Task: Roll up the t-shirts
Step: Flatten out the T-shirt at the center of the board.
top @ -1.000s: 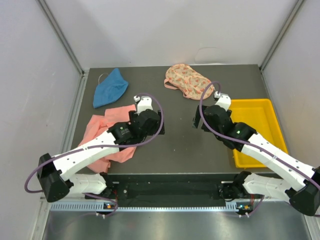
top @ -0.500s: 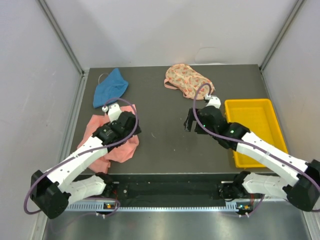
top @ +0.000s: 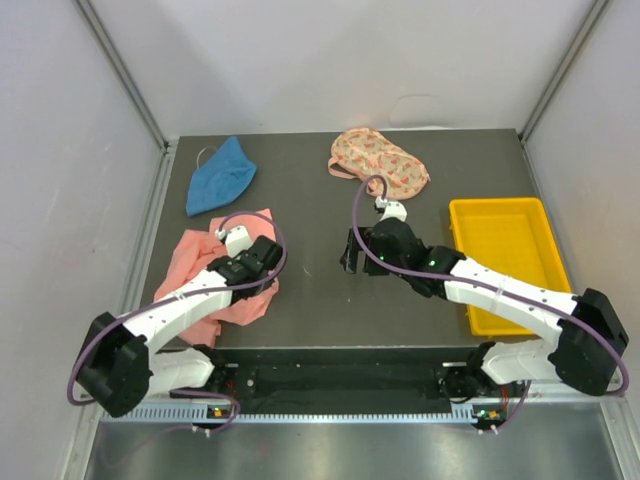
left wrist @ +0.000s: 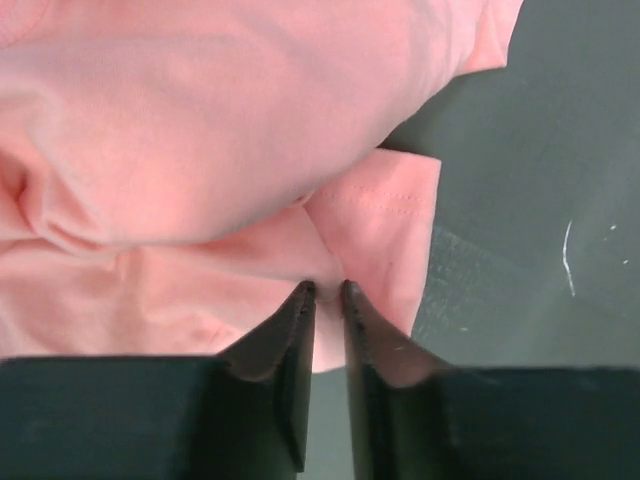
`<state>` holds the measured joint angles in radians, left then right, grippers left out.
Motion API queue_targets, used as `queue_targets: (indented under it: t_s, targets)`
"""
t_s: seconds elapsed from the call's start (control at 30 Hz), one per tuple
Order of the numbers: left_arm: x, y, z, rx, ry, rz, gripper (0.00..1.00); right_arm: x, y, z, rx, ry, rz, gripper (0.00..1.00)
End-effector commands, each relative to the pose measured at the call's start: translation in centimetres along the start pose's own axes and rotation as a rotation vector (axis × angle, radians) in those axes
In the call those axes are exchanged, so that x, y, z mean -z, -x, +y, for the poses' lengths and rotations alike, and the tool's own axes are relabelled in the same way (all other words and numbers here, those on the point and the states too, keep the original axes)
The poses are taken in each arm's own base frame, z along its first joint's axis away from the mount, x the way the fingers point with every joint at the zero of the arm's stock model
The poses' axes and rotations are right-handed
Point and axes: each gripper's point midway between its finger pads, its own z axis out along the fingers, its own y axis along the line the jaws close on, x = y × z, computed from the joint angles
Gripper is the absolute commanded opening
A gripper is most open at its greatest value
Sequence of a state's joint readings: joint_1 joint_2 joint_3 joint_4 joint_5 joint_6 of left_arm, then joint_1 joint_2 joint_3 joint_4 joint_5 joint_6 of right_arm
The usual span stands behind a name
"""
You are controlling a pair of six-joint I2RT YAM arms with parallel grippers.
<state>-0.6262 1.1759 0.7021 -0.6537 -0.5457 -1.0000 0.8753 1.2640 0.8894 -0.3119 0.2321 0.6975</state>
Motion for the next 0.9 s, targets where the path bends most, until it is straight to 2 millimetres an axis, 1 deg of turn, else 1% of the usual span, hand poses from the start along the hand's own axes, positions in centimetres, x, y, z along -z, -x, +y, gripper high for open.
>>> queue_targets:
  t_s: [0.0, 0.03, 0.1, 0.17, 0.2, 0.23, 0.27, 0.3, 0.33, 0.37, 0.4, 0.43, 0.47, 0.5, 0.53, 0.57, 0.6, 0.63, 0.67, 0.7, 0.73, 0.77, 0.8, 0.83, 0.87]
  targets:
    - [-0.5, 0.3, -1.3, 0.006, -0.029, -0.004, 0.0, -0.6, -0.2, 1.3, 0.002, 0.061, -0.016, 0.92]
    - [-0.4, 0.1, -1.6, -0.001, -0.042, 0.016, 0.0, -0.7, -0.6, 1.0, 0.004, 0.058, -0.012, 0.92]
    - [0.2, 0.4, -2.6, -0.009, -0.072, 0.016, 0.0, -0.9, -1.1, 0.7, 0.005, 0.061, -0.011, 0.92]
    - [0.9, 0.4, -3.7, -0.026, -0.123, 0.029, 0.0, -0.9, -1.4, 0.8, 0.0, 0.084, -0.015, 0.91]
    - [1.7, 1.0, -4.9, -0.016, -0.167, 0.024, 0.0, -1.1, -2.1, 0.3, 0.0, 0.083, -0.006, 0.9]
    - [2.4, 0.8, -6.1, -0.023, -0.211, 0.036, 0.0, -0.9, -1.7, 0.7, -0.018, 0.105, -0.034, 0.89]
    - [3.3, 1.4, -7.6, -0.018, -0.263, 0.036, 0.0, -0.7, -1.7, 0.7, -0.026, 0.116, -0.049, 0.89]
    - [3.8, 1.3, -8.7, -0.02, -0.296, 0.045, 0.0, -0.9, -2.5, -0.1, -0.031, 0.108, -0.047, 0.88]
    - [4.8, 1.2, -10.4, -0.029, -0.351, 0.048, 0.0, -0.8, -2.0, -0.1, -0.057, 0.118, -0.085, 0.88]
    - [5.4, 1.2, -11.6, -0.032, -0.381, 0.051, 0.0, 0.0, -1.3, -0.1, -0.078, 0.137, -0.125, 0.88]
    - [6.2, 1.6, -13.3, -0.035, -0.414, 0.048, 0.0, -0.1, -2.0, -0.9, -0.089, 0.127, -0.134, 0.87]
    - [7.2, 1.3, -14.9, -0.052, -0.458, 0.05, 0.0, 0.3, -1.6, -1.3, -0.115, 0.123, -0.167, 0.86]
    - [8.4, 2.1, -16.6, -0.046, -0.497, 0.042, 0.0, 1.1, -0.8, -1.2, -0.135, 0.144, -0.209, 0.86]
    - [7.9, 1.5, -17.5, -0.063, -0.494, 0.061, 0.0, 1.2, -1.1, -1.7, -0.145, 0.135, -0.216, 0.84]
    - [8.1, 1.7, -18.6, -0.059, -0.519, 0.058, 0.0, 1.5, -0.7, -2.1, -0.165, 0.119, -0.236, 0.83]
    - [8.6, 2.3, -19.9, -0.063, -0.55, 0.048, 0.0, 1.7, -0.8, -2.4, -0.171, 0.106, -0.238, 0.83]
    - [8.1, 2.2, -21.0, -0.067, -0.556, 0.05, 0.0, 2.0, -0.5, -2.5, -0.176, 0.107, -0.249, 0.82]
    - [8.1, 2.6, -22.2, -0.064, -0.584, 0.04, 0.0, 2.1, -0.5, -2.7, -0.184, 0.1, -0.254, 0.82]
    - [9.5, 4.2, -24.3, -0.061, -0.643, 0.012, 0.0, 2.2, -0.4, -2.7, -0.189, 0.101, -0.255, 0.82]
    - [8.4, 3.6, -25.3, -0.092, -0.623, 0.029, 0.0, 2.1, -0.4, -2.6, -0.191, 0.101, -0.253, 0.82]
    - [8.2, 3.7, -26.0, -0.107, -0.62, 0.034, 0.0, 1.9, -0.5, -2.5, -0.205, 0.099, -0.244, 0.82]
    - [8.7, 4.4, -26.8, -0.12, -0.62, 0.043, 0.0, 1.8, -0.6, -2.4, -0.211, 0.098, -0.236, 0.82]
    - [7.6, 3.5, -27.2, -0.152, -0.592, 0.073, 0.0, 1.7, -0.3, -1.9, -0.221, 0.114, -0.237, 0.82]
    - [7.6, 3.5, -27.4, -0.169, -0.595, 0.091, 0.15, 1.1, -1.0, -1.9, -0.224, 0.109, -0.209, 0.82]
    - [7.4, 3.5, -27.2, -0.187, -0.585, 0.09, 0.22, 0.8, -1.2, -1.8, -0.225, 0.103, -0.2, 0.81]
